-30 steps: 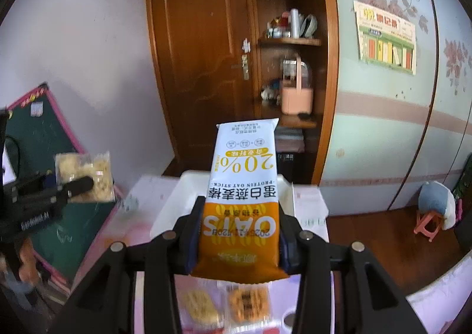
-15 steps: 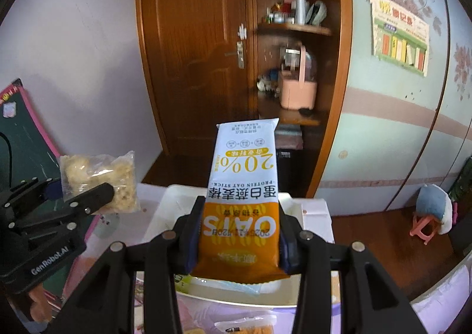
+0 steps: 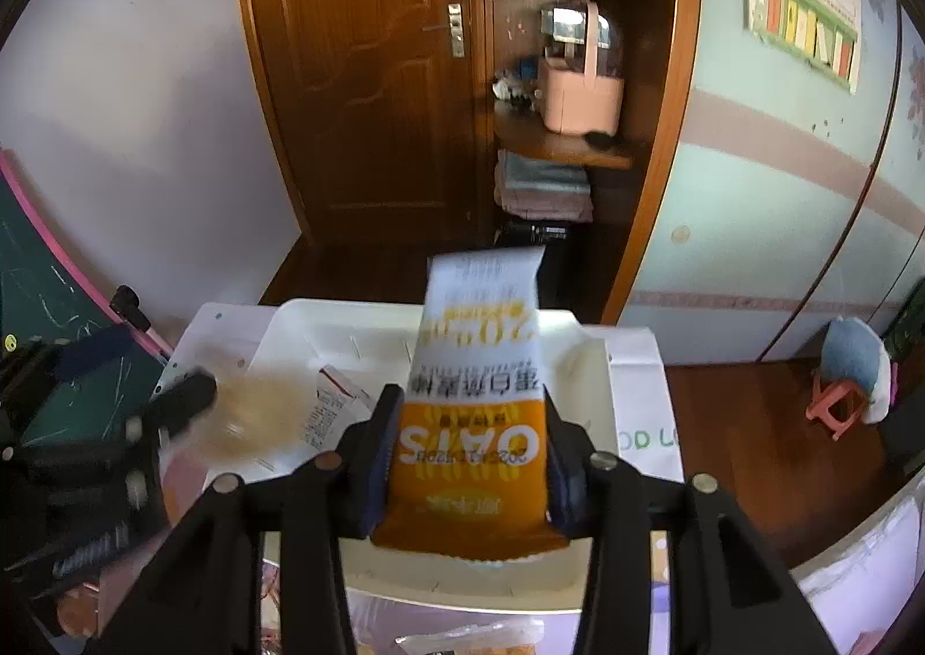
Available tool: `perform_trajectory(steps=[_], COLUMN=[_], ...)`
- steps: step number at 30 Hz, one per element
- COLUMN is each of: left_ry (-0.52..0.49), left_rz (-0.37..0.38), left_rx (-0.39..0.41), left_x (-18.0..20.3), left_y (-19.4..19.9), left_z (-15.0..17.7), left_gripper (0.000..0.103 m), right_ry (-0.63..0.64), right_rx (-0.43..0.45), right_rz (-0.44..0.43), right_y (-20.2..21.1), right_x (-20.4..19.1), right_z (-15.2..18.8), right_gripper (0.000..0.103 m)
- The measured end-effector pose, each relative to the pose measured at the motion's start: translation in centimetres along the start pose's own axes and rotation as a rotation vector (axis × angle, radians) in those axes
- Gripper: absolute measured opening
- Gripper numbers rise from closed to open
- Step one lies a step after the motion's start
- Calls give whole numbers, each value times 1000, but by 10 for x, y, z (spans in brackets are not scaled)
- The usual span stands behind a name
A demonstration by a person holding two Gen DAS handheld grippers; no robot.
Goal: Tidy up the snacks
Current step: 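Lower both snacks into the bin and open both tools, then withdraw both tools from the bin toward the remaining snacks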
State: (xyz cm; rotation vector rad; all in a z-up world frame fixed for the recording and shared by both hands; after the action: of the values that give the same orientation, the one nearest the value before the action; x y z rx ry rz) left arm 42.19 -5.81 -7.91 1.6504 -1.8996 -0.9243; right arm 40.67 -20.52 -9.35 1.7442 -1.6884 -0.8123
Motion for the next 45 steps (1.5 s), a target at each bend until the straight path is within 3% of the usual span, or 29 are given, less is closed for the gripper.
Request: perform_trajectory(steps=[7, 16, 36, 42, 45], left_ry=[39, 50, 6, 2, 1], left_rz=[23, 11, 1, 15, 45], left_rx=[-45, -38, 63, 79, 69], left_x=[-9, -17, -25, -26, -21], left_y=[0, 19, 130, 154, 159], left_z=[13, 19, 35, 45, 55], left_gripper=[95, 95, 95, 95, 100], right_ry=[-6, 11, 88, 113, 123], right_rx=[-4, -1, 75, 92, 94], right_rz=[10, 3, -16, -16, -15], right_y=[5, 25, 119, 142, 147], right_x=[5, 2, -17, -18, -19], right_z=[4, 7, 33, 48, 59], right_gripper=[50, 52, 53, 64, 65])
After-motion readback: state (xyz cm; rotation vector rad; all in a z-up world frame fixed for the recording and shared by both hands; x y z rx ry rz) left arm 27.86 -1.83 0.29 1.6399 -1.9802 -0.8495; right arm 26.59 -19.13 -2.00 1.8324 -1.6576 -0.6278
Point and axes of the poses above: each gripper's, at about its wrist camera, not at the fingertips, and y roughly against the way its jaws point, x to its right, z to its underside, the point moved 10 cm from there along -y, roughly the way its jaws point, and after that the axes turned 1 degree about -y, right-handed, at the moved point
